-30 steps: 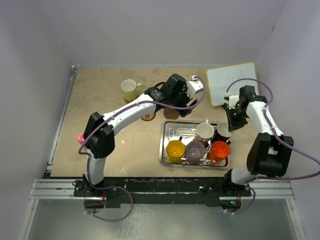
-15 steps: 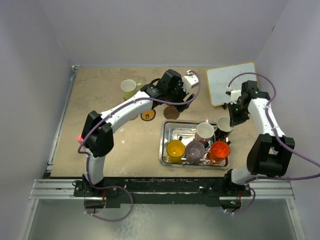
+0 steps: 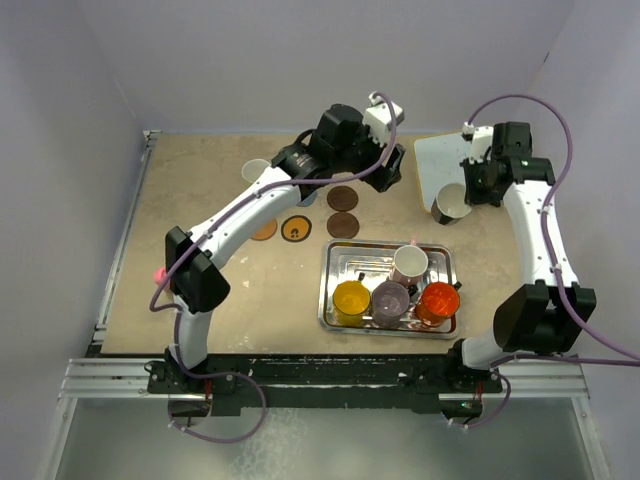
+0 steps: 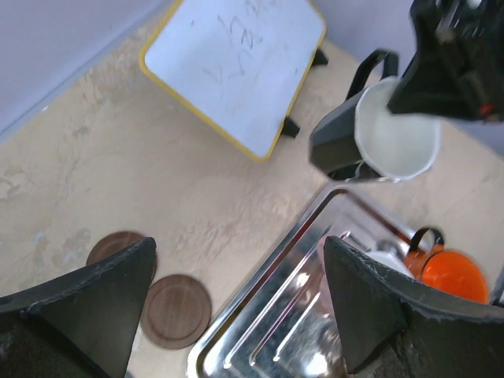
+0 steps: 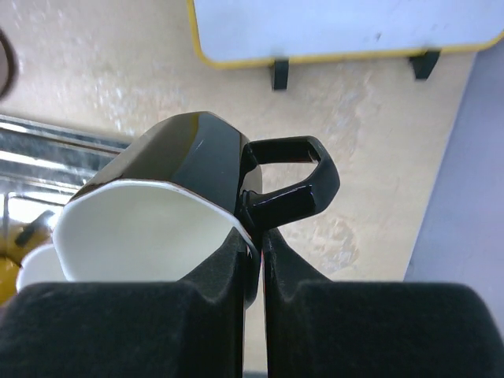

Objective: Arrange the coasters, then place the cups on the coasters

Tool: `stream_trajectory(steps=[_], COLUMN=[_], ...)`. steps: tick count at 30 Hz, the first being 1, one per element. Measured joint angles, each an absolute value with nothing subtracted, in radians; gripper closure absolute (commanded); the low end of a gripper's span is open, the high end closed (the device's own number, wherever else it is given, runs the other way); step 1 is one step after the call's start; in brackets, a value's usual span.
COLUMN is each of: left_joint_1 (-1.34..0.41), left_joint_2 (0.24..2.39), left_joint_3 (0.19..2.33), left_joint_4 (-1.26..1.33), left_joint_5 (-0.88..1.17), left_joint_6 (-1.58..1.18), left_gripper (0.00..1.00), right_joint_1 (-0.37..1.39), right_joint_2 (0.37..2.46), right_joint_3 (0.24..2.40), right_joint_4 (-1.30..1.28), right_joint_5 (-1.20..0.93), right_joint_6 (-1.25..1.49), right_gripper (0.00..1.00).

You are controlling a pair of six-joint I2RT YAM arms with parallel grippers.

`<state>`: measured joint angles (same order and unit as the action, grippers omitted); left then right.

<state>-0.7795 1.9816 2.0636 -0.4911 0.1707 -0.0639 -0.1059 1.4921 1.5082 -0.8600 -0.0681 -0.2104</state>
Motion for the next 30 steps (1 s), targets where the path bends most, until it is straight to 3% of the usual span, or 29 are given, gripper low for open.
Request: stream_trajectory(steps=[4,13,20,30], left_joint_1=[-0.781,-0.788,-0.788,-0.783], left_joint_2=[2.034,2.144,2.186,2.236], left_joint_3=[2.183,2.237,2.268,2.3], left_joint_4=[-0.492,-0.493,-0.494,-0.493], left_joint_5=[0.168,0.118,0.07,0.013], left_joint_6=[-0.179,-0.37,-0.463,-0.517], left_gripper=[0.16,0.28,0.3,0.42], right_joint_1=[-0.036,0.109,0.168,0.202], right_joint_2=[1.51,1.636,1.681,1.684], right_joint_3=[1.588,1.742,1.758,1.758], right_joint_4=[-0.812,-0.74,-0.735,-0.731], right_joint_5=[-0.009,0.118,0.179,0.193], right_joint_6=[-0.171,-0.087,-0.052,-0.006], right_gripper=[1.0,1.0,1.0,1.0])
